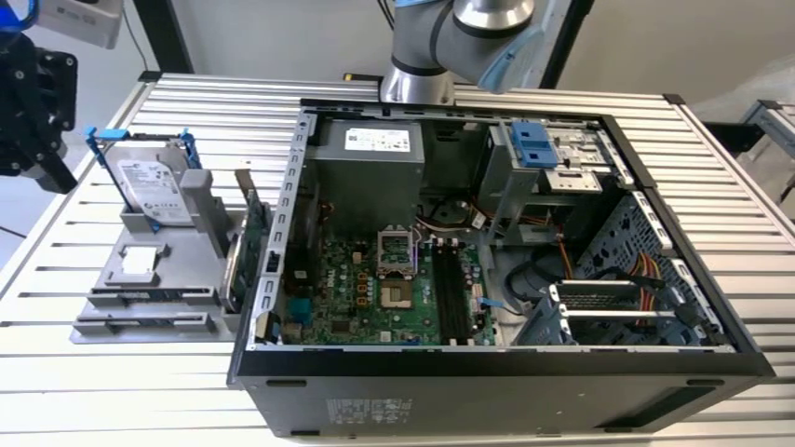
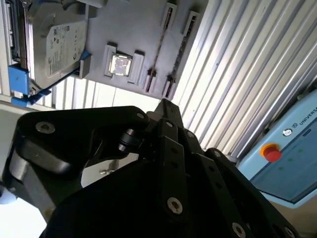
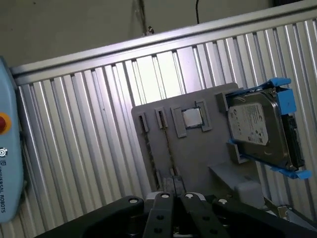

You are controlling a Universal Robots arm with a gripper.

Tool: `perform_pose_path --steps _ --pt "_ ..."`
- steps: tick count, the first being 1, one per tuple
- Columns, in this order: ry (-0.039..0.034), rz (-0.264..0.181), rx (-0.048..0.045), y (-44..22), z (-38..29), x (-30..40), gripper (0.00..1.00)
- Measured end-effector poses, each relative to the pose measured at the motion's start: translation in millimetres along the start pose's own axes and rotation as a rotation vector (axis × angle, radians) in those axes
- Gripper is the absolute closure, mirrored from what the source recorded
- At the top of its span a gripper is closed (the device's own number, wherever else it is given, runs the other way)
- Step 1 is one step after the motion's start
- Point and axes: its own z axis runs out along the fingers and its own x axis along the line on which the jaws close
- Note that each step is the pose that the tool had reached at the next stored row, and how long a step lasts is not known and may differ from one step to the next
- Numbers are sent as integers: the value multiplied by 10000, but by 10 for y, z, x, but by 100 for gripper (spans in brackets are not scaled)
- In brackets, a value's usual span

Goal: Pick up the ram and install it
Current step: 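Pick up the ram and move it above insertion slot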

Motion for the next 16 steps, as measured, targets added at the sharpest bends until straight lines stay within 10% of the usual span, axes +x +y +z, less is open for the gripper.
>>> perform_pose_path --steps 16 --pt "102 -2699 -55 0 0 0 100"
